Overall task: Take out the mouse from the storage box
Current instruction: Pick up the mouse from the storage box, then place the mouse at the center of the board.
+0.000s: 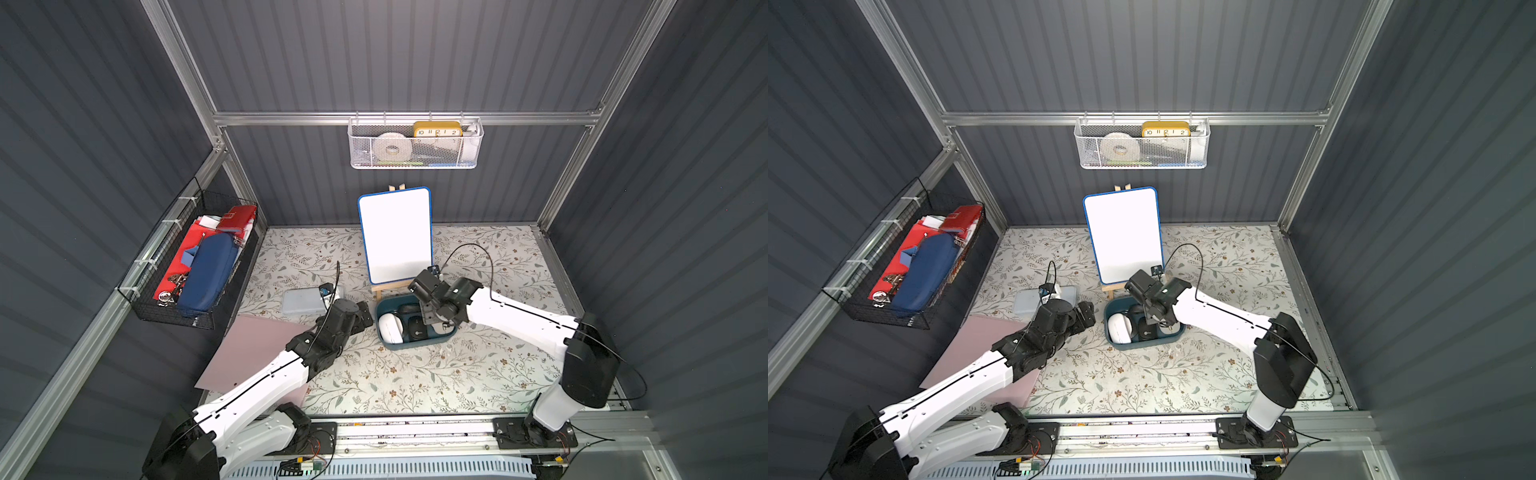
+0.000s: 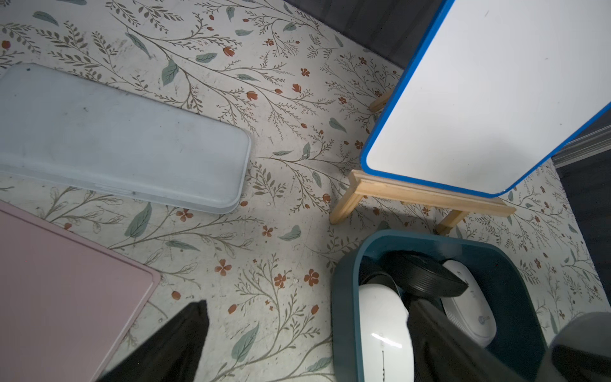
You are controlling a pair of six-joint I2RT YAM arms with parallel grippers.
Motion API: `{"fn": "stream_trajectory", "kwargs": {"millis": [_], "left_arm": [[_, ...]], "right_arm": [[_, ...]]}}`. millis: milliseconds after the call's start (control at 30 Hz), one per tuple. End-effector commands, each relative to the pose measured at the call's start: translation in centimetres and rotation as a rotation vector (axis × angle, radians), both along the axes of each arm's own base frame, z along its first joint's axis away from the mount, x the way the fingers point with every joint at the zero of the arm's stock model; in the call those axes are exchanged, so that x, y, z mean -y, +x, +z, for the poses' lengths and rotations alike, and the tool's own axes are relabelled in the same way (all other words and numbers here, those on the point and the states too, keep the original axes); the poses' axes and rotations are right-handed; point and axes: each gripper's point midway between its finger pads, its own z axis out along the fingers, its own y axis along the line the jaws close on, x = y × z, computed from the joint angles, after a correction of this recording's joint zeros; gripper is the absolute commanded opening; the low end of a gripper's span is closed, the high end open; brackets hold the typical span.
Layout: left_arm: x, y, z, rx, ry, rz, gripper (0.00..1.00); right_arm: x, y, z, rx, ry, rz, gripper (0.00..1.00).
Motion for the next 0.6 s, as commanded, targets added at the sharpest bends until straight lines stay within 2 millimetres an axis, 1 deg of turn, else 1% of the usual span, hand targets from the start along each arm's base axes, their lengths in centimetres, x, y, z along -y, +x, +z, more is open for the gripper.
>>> {"fn": "stream_trajectory", "kwargs": {"millis": [0, 100, 233, 433, 567], "left_arm": [[-0.4, -0.2, 0.3, -0.005, 0.004, 0.015, 0.99], [-0.4, -0.2, 0.5, 0.000, 0.005, 0.015, 1.00], [-0.3, -0.1, 0.7, 0.003, 0.001, 0.016, 0.99], [-0.1, 0.0, 0.7, -0.001, -0.005, 0.010, 0.99], [0.1, 0.2, 1.2, 0.008, -0.008, 0.005, 0.99]], "right_arm": [[1.7, -0.2, 1.9, 0.027, 0.087, -0.036, 0.67], [3.3, -0.5, 2.6, 0.042, 0.140, -0.060, 0.67], [5.8, -1.1, 2.2, 0.018, 0.169, -0.105, 0.67], [8.9, -2.2, 0.3, -0.019, 0.174, -0.170, 0.67], [9.9, -2.8, -1.3, -0.051, 0.198, -0.198, 0.67]]}}
